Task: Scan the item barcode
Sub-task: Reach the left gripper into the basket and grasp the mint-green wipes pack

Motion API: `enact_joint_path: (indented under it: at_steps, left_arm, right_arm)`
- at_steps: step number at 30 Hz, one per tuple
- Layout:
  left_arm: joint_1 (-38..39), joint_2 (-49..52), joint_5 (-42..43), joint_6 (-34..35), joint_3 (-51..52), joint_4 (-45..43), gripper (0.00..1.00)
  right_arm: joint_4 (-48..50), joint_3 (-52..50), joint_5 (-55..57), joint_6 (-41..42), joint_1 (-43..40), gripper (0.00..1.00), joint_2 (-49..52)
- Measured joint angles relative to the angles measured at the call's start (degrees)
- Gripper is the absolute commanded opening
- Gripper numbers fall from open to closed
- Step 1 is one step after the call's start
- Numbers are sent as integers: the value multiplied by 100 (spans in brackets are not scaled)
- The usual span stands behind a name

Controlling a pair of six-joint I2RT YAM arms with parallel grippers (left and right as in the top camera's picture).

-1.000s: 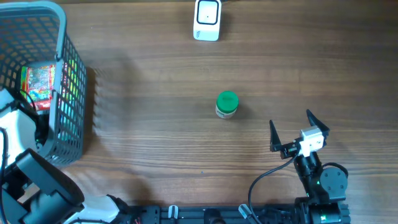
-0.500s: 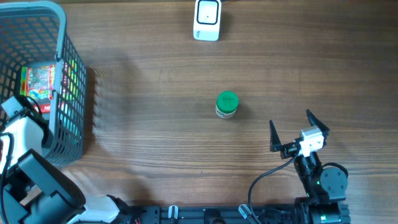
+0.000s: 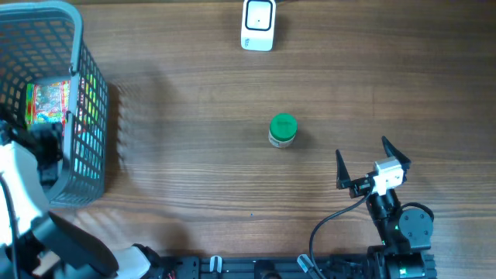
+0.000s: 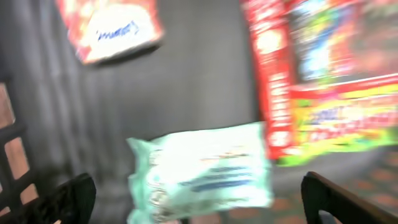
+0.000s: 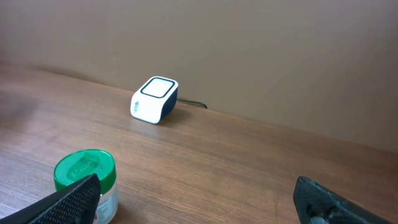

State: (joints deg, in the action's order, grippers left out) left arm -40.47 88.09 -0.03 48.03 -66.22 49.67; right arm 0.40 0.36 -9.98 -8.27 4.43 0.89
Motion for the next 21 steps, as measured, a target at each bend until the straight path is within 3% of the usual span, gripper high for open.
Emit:
enact_joint_path:
  at_steps: [11,20,21]
  left_arm:
    - [0,-166,57,-363,155,243,100]
    - [0,-98,575,-411,1609,-1346,100]
    - [0,-90,619,-407,1707,-1528,89]
  right_arm:
    - [0,0,0,0,0,100,0]
    - [0,0,2,0,0,100,0]
    - [0,0,0,0,0,100,0]
